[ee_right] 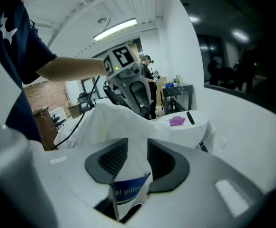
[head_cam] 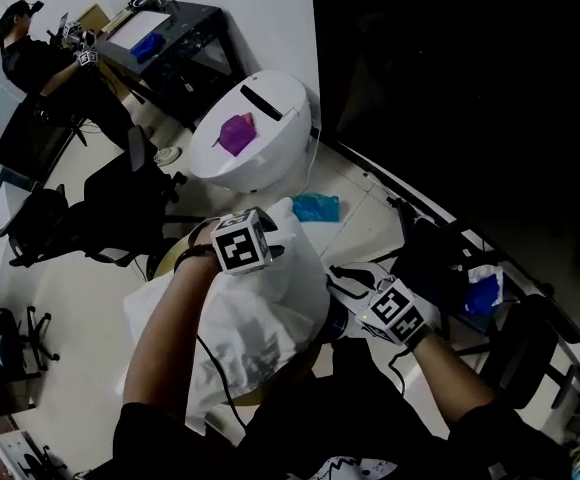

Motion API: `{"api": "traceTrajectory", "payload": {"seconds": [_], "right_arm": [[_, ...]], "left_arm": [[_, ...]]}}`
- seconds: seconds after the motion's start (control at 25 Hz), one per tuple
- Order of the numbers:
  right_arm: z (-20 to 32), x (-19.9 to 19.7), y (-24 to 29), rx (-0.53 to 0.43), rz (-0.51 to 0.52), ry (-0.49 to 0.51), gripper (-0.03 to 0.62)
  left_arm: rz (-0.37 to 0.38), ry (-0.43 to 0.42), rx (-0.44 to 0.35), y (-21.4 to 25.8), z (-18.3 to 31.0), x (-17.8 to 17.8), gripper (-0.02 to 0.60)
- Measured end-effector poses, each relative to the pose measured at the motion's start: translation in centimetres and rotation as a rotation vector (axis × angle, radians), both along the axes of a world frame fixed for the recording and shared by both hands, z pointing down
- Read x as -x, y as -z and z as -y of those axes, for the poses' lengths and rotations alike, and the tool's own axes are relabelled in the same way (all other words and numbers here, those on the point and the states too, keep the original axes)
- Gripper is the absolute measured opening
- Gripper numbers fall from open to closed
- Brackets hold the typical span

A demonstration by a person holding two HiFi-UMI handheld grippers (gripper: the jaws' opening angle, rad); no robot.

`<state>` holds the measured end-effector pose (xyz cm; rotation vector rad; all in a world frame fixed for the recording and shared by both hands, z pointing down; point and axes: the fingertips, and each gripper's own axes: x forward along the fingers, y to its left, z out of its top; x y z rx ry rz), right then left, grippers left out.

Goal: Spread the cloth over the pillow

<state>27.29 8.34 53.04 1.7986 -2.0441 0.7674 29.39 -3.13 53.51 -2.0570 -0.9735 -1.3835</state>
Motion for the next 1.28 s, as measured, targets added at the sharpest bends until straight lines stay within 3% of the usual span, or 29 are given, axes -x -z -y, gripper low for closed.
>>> {"api": "traceTrajectory", "payload": {"seconds": [0.12,0.24,0.44,0.6,0.72,0.84,1.08,1.28], "right_arm": [[-0.6,0.5,-1.3,0.019,0.024,0.016,0.140],[-1.1,1.1,-3.0,0.045,0.049,0.040,0.141],[-1.0,2.4,-5.0,0.072,0.066,0.093,0.146],[-0.7,2.9,-5.8,0.082,0.068,0.119,0.149],[-0.6,3.1,-6.1,0.087,0.056,0.131,0.149],[-0.7,3.3,-6.1,0.092,0.048,0.127,0.149],[-0.2,5.0,-5.4,0.087,0.067,0.122,0.152],[0.5,8.8,-4.7,0.095,0.058,0.175,0.158]], "left_arm": [[0.155,0.023,-0.014,-4.0,1.2,0.0,0.155],[0.251,0.039,-0.006,-6.6,1.4,0.2,0.198],[0.331,0.014,0.080,-8.2,-0.3,1.1,0.218],[0.364,-0.001,0.046,-9.3,-0.4,1.9,0.209],[0.318,-0.033,0.018,-8.8,-0.7,1.7,0.115],[0.183,-0.036,0.008,-6.1,-0.7,0.9,0.023],[-0.124,0.046,0.057,2.9,1.3,1.1,0.015],[-0.305,0.155,0.042,8.0,4.8,4.9,0.015]]}}
